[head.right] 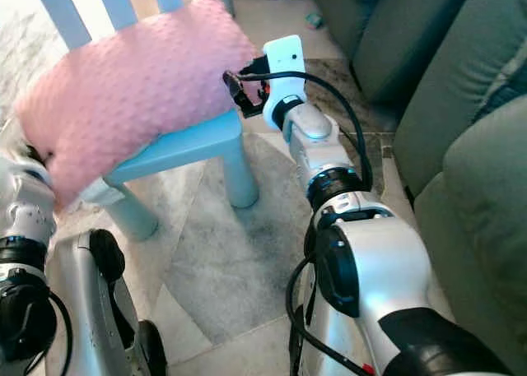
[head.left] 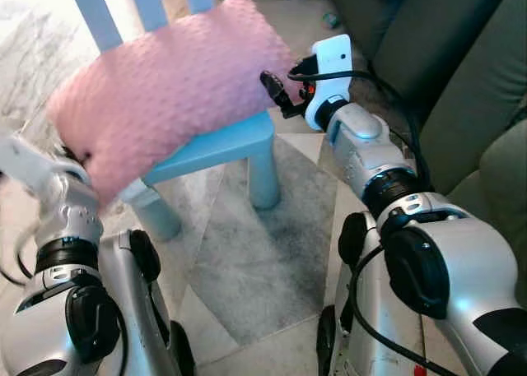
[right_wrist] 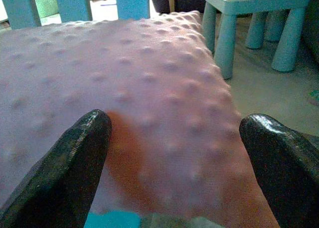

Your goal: Move the pillow to the sofa

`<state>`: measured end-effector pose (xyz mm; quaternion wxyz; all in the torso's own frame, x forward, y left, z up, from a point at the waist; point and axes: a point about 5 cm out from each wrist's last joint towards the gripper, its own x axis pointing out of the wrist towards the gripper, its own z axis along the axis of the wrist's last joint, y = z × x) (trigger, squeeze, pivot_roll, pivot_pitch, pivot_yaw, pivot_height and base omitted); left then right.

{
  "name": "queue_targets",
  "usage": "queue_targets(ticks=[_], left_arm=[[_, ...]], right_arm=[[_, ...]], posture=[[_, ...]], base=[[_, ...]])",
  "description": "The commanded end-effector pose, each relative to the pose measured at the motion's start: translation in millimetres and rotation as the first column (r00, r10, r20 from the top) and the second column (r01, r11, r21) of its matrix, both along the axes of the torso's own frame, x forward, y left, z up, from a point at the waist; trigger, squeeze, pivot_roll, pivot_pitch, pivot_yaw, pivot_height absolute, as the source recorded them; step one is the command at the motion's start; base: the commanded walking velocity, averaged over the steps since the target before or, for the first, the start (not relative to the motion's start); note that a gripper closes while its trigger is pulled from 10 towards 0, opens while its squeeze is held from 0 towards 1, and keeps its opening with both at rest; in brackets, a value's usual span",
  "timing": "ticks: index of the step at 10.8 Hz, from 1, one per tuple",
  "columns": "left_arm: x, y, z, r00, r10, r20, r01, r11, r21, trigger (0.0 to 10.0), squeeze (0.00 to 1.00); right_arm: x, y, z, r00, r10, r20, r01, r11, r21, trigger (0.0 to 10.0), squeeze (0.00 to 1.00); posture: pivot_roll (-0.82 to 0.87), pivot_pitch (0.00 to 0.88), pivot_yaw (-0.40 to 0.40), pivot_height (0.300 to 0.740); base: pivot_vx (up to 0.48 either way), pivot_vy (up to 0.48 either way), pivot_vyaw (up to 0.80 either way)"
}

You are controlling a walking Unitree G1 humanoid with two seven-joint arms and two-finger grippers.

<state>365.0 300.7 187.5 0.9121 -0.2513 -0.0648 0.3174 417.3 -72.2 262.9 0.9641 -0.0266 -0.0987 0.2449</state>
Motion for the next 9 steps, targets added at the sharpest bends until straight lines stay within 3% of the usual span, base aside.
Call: queue_targets(ticks=[1,2,3,4,6,8,9], left_arm=[[-2.4,5.7,12.4,1.0,0.013,0.024,-0.015,0.997,0.082,10.0,0.0],[-1.0,4.3,12.5,1.0,-0.007,0.012,0.006,0.996,0.085,10.0,0.0],[2.2,1.3,0.6,0.999,-0.035,0.02,0.036,0.995,-0.089,10.0,0.0],[7.8,-5.0,-4.9,0.995,-0.093,0.04,0.099,0.974,-0.203,10.0,0.0],[19.0,-16.7,4.3,0.982,-0.157,0.104,0.183,0.921,-0.344,10.0,0.0],[26.3,-24.2,13.5,0.966,-0.196,0.17,0.251,0.871,-0.421,10.0,0.0],[28.9,-28.7,16.4,0.959,-0.219,0.179,0.276,0.863,-0.423,7.9,0.0]], right_arm=[[-0.2,3.0,4.9,1.0,0.006,0.015,-0.007,1.0,0.02,10.0,0.0],[-0.4,2.9,8.7,0.999,0.013,0.029,-0.014,0.999,0.036,10.0,0.0],[-0.6,0.9,13.2,0.998,0.016,0.06,-0.018,0.999,0.026,10.0,0.0],[0.0,-3.2,15.5,0.997,0.003,0.075,-0.005,1.0,0.022,10.0,0.0],[2.7,-16.5,20.4,0.997,-0.039,0.067,0.035,0.998,0.055,10.0,0.0],[3.2,-14.6,4.6,0.999,-0.029,-0.024,0.031,0.997,0.066,10.0,0.0],[1.6,-5.2,-6.8,0.995,0.02,-0.1,-0.008,0.992,0.126,10.0,0.0]], posture=[[-0.03,0.347,-0.002,0.3],[-0.03,0.345,-0.002,0.3],[-0.04,0.338,0.002,0.3],[-0.05,0.336,0.004,0.3],[-0.04,0.337,0.007,0.3],[-0.03,0.337,0.012,0.3],[-0.01,0.335,0.014,0.3]], base=[[0.0,0.0,0.0],[0.0,0.0,0.0],[0.0,0.0,0.0],[0.0,0.0,0.0],[0.0,0.0,0.0],[0.0,0.0,0.0],[0.0,0.0,0.0]])
